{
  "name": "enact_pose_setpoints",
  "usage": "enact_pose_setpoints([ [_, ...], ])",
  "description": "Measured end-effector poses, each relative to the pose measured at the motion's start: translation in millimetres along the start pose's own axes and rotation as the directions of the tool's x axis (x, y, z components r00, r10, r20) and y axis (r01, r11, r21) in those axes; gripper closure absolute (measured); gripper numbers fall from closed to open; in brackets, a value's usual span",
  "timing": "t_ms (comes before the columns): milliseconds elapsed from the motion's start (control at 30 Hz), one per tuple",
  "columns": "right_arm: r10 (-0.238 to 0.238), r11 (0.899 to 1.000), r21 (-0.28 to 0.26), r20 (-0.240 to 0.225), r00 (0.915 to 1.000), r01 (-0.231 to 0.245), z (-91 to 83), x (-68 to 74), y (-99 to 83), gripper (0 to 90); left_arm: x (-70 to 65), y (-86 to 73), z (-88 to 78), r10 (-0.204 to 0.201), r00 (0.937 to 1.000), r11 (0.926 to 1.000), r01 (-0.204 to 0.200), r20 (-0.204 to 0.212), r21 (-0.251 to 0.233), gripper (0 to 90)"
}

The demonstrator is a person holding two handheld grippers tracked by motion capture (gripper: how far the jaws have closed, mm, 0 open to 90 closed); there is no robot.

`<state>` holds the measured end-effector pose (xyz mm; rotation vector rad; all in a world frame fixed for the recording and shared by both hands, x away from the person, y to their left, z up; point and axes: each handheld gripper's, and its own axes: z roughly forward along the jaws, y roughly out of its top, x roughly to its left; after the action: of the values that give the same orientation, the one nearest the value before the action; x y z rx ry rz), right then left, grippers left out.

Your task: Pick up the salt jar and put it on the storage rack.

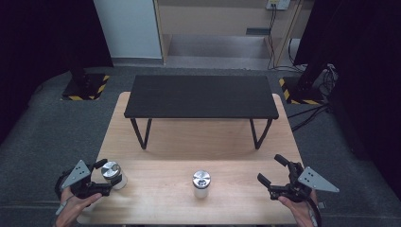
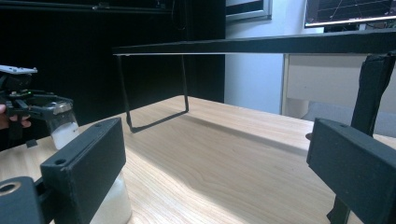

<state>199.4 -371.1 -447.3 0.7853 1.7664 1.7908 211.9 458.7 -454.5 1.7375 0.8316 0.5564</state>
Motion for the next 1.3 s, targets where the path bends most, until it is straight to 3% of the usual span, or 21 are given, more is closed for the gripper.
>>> enact_pose_setpoints([
  [167,0.001,1.000,0.001,0.002,1.0000,-0.001,-0.1,0.3,0.1,4.8,0.8,-2.0,2.9,-0.003,1.0000,0.9999,0.003,-0.002,-0.010,11.1],
  [233,0.000,1.000,0.001,0.001,1.0000,0.000,0.0,0.2,0.0,4.9,-1.0,-2.9,2.5,0.013,0.9997,0.9998,-0.013,-0.020,-0.012,19.8],
  [367,0.000,1.000,0.003,0.001,1.0000,0.000,0.1,0.3,0.1,5.1,0.2,-1.8,2.5,0.016,0.9998,0.9999,-0.016,-0.008,-0.005,33.2],
  [800,0.000,1.000,-0.002,0.002,1.0000,0.000,-0.4,0.2,0.1,5.1,-0.6,7.0,3.7,0.021,0.9998,0.9995,-0.021,-0.005,0.023,33.7],
  [1000,0.002,1.000,-0.001,0.002,1.0000,-0.002,-0.4,-0.3,0.0,5.1,-2.1,10.8,7.3,0.027,0.9995,0.9994,-0.027,0.018,0.020,33.7],
  [1167,0.000,1.000,-0.002,0.001,1.0000,0.000,-0.3,0.0,0.3,5.1,-3.8,25.5,10.7,0.048,0.9977,0.9988,-0.048,0.047,0.007,33.7],
  [1300,0.001,1.000,-0.003,0.001,1.0000,-0.001,-0.4,0.0,0.2,5.1,-3.7,47.0,13.7,0.064,0.9949,0.9980,-0.063,0.078,-0.008,33.7],
])
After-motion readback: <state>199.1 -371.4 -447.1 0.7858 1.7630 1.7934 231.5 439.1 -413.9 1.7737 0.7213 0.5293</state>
